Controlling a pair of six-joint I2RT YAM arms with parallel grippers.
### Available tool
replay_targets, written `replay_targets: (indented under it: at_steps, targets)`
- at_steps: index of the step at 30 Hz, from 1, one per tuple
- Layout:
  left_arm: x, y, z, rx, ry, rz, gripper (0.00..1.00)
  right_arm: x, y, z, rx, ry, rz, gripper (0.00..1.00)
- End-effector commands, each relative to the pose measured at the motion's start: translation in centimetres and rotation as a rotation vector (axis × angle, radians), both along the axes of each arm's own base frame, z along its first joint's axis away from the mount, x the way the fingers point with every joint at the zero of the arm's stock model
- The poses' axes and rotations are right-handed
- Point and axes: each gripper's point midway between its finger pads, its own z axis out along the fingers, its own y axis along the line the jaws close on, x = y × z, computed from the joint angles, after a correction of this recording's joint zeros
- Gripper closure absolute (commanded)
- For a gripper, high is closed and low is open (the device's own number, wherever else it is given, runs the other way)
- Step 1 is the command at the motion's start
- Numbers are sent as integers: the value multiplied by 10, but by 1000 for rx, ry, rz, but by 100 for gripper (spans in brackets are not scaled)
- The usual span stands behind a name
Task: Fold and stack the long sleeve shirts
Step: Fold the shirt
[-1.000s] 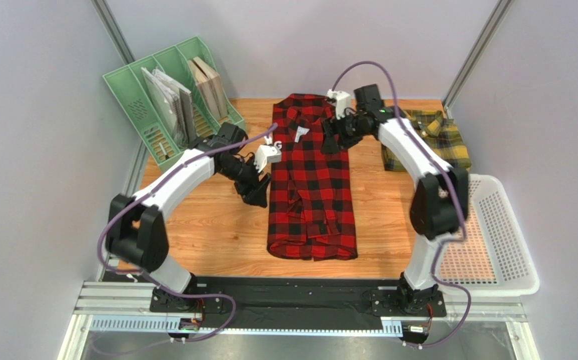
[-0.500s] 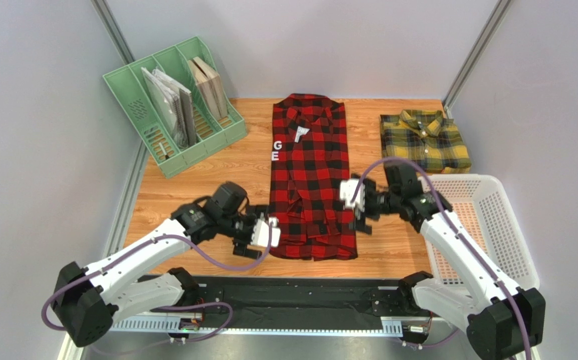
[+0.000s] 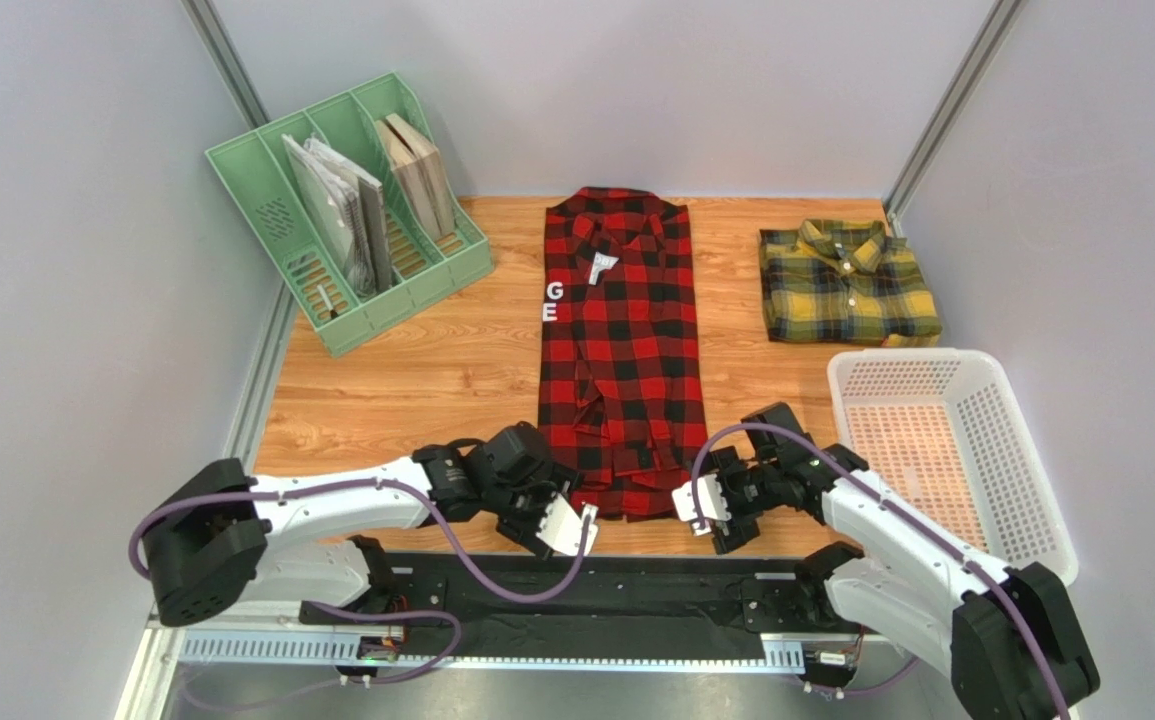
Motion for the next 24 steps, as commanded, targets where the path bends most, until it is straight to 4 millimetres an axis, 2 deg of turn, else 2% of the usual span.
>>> replay_targets:
  at_steps: [1, 2, 6, 8, 9, 12, 14, 15, 16, 17, 19, 20, 21, 22, 23, 24]
  targets:
    - [11, -9, -6, 23, -68, -10, 20, 27, 3, -12, -34, -103, 23, 22]
    - [13, -9, -10, 40, -69, -2, 21, 36, 7, -9, -23, -131, 15, 25]
    - [26, -6, -27, 135, -88, 24, 29, 48, 10, -12, -34, -139, 1, 31]
    - [37, -8, -29, 148, -120, 52, 38, 54, 11, -13, -37, -146, -8, 37]
    - [39, -10, -33, 164, -118, 55, 50, 55, 11, -13, -37, -151, -12, 41]
    - [41, -11, -33, 167, -112, 60, 70, 64, 11, -12, -44, -175, -41, 55]
    - [43, -10, -31, 165, -109, 67, 78, 66, 11, -10, -44, -185, -46, 67]
    - [44, -10, -30, 163, -103, 74, 90, 67, 11, -8, -50, -192, -47, 73]
    - [40, -5, -31, 183, -74, 89, 96, 66, 11, -8, -49, -185, -65, 83]
    - [40, -10, -22, 165, -64, 93, 100, 66, 16, 1, -33, -205, -66, 88]
    - [25, -3, -16, 194, 8, 80, 100, 58, 15, 6, -40, -187, -79, 100]
    - [15, -10, -4, 142, 55, 82, 100, 49, 19, 8, -38, -170, -76, 100]
    - [9, -10, 1, 131, 75, 80, 100, 44, 20, 17, -29, -190, -83, 100]
    - [-7, -8, 1, 153, 108, 53, 100, 29, 16, 15, -50, -153, -75, 100]
    - [-16, -8, 8, 143, 133, 59, 100, 15, 21, 17, -44, -126, -62, 100]
    - [-26, -6, 9, 147, 155, 50, 100, 9, 22, 26, -15, -145, -66, 100]
